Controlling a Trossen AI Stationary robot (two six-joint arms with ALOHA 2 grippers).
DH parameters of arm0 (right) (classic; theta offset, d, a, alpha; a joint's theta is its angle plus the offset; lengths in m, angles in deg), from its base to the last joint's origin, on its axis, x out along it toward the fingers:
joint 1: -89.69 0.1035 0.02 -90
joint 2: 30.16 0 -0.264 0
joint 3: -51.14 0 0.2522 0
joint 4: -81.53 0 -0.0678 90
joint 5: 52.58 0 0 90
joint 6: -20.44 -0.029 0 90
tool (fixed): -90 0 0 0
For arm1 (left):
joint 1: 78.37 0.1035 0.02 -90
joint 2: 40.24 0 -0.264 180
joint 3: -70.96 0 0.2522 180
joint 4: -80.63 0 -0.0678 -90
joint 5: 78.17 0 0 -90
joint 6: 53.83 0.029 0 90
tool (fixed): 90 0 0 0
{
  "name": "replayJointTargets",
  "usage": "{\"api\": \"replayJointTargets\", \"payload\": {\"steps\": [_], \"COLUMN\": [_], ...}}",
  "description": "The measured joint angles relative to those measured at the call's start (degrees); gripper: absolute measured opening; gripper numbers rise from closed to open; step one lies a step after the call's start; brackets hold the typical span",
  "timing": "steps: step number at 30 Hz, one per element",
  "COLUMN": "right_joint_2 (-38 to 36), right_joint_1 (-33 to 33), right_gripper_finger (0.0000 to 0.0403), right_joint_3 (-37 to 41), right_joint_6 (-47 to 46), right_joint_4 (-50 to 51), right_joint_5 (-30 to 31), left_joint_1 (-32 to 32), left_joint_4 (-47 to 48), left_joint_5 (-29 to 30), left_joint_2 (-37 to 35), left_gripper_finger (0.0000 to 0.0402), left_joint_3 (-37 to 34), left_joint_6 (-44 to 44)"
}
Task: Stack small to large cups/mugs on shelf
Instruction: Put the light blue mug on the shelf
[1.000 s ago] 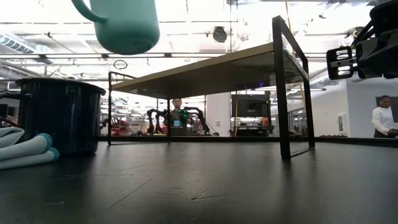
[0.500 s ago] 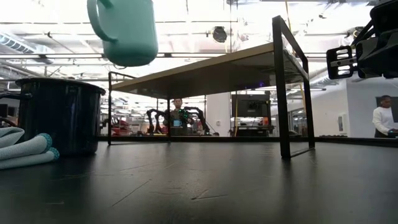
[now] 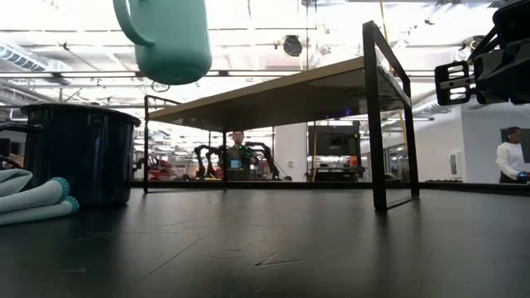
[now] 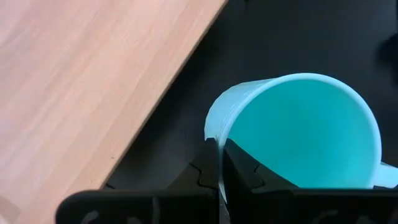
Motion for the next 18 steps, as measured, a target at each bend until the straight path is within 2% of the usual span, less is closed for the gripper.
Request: {"api": "replayJointTargets", "payload": {"steps": [10,18], "right_joint_2": [-0.02,-0.01], "right_joint_1": [0.00,0.00], "right_gripper_finger": [0.0000,0.0000], "right_joint_3": [0.00,0.00], "right_joint_6": [0.10,0.12], "right_joint_4": [0.02,0.02], "right_joint_5": [0.00,0.00], "left_joint_1": [-0.80,-1.12], "left_joint_4": [2.60,6.73], "left_joint_5": [0.43,6.33], "left_joint_2": [0.02,0.02], "left_gripper_finger": [0.0003,0.0003], "left_joint_3": [5.44,11.87], "left_joint_6": [-1.30,-1.94]}}
